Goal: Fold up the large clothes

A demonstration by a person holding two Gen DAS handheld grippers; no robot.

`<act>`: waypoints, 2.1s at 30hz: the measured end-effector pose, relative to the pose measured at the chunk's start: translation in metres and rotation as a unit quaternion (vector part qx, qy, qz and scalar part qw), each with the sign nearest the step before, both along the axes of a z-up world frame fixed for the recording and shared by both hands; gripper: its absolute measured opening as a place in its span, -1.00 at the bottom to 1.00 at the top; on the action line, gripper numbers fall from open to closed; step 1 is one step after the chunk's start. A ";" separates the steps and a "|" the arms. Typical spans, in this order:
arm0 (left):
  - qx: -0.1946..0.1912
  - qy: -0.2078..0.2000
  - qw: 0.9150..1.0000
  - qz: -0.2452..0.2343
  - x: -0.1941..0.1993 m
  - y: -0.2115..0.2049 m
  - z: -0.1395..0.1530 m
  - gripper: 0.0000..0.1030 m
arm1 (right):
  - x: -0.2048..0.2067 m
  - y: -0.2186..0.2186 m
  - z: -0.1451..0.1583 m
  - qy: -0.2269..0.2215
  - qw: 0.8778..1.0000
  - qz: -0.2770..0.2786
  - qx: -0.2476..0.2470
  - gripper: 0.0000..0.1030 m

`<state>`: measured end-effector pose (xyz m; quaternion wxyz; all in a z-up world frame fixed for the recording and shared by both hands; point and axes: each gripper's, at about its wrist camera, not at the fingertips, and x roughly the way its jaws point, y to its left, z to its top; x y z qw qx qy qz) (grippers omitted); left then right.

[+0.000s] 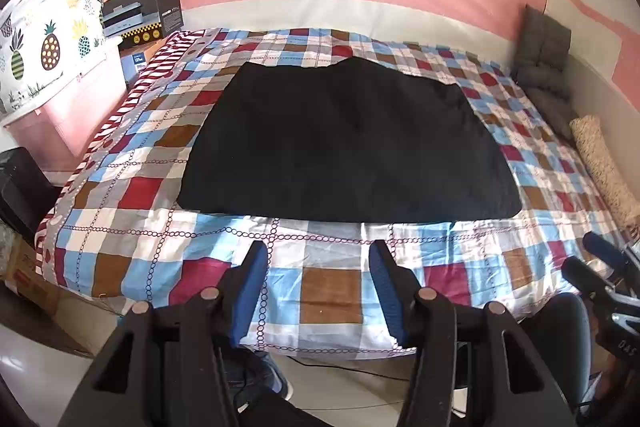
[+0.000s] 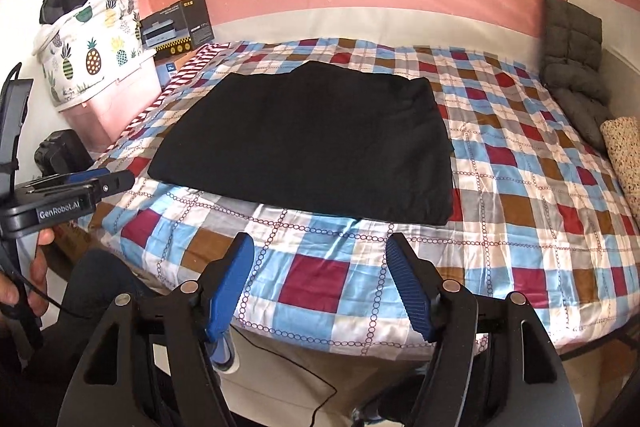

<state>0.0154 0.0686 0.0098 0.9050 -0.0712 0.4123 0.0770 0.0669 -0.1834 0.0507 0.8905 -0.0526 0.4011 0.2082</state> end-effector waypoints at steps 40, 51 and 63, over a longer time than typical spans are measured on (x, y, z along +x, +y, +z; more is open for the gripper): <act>-0.031 0.012 0.999 -0.001 0.007 0.001 -0.016 0.07 | 0.010 0.013 -0.016 0.021 1.000 0.002 -0.017 0.33; -0.026 0.014 1.000 0.007 0.006 0.002 -0.016 0.07 | 0.012 0.010 -0.017 0.021 1.000 0.001 -0.017 0.33; -0.017 0.016 1.000 0.007 0.005 0.000 -0.015 0.07 | 0.012 0.010 -0.018 0.022 1.000 0.001 -0.018 0.33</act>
